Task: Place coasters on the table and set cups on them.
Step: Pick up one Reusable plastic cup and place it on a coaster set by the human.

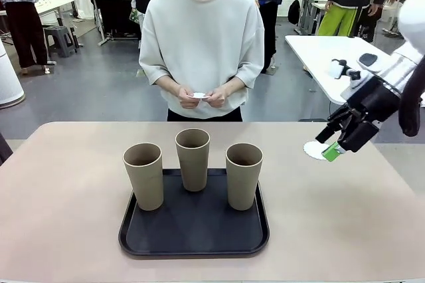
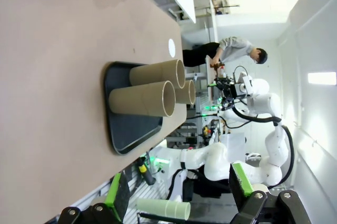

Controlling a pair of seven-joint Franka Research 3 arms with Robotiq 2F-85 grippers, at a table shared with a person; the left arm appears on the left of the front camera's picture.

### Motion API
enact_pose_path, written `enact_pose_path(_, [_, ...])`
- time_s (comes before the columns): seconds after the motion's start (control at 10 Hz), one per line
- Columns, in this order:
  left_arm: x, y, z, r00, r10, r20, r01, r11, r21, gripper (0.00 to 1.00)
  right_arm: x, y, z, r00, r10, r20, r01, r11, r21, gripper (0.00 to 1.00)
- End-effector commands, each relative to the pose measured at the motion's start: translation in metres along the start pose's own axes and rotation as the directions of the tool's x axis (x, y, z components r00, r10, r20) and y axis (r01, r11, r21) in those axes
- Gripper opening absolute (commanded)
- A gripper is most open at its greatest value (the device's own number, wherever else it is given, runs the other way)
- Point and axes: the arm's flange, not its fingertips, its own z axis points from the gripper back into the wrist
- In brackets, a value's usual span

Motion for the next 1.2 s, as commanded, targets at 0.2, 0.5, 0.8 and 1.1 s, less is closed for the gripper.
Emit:
enact_pose_path(0.2, [-0.001, -0.002, 0.001, 1.0, -0.007, 0.003, 0.007, 1.0, -0.012, 1.0, -0.056, -0.005, -0.023, 0.914, -0.002, 0.405, -0.052, 0.991, 0.123, 1.0])
enact_pose_path(0.5, [-0.001, -0.002, 0.001, 1.0, -0.007, 0.003, 0.007, 1.0, -0.012, 1.0, -0.073, -0.018, -0.045, 0.898, -0.058, 0.436, -0.007, 0.989, 0.147, 1.0])
enact_pose_path(0.8, [-0.001, -0.002, 0.001, 1.0, -0.007, 0.003, 0.007, 1.0, -0.012, 1.0, -0.069, -0.012, -0.045, 0.933, -0.092, 0.347, 0.072, 0.995, 0.069, 1.0])
enact_pose_path(1.1, [-0.001, -0.002, 0.001, 1.0, -0.007, 0.003, 0.007, 1.0, -0.012, 1.0, -0.081, -0.015, -0.05, 0.908, -0.087, 0.409, 0.017, 0.985, 0.172, 1.0])
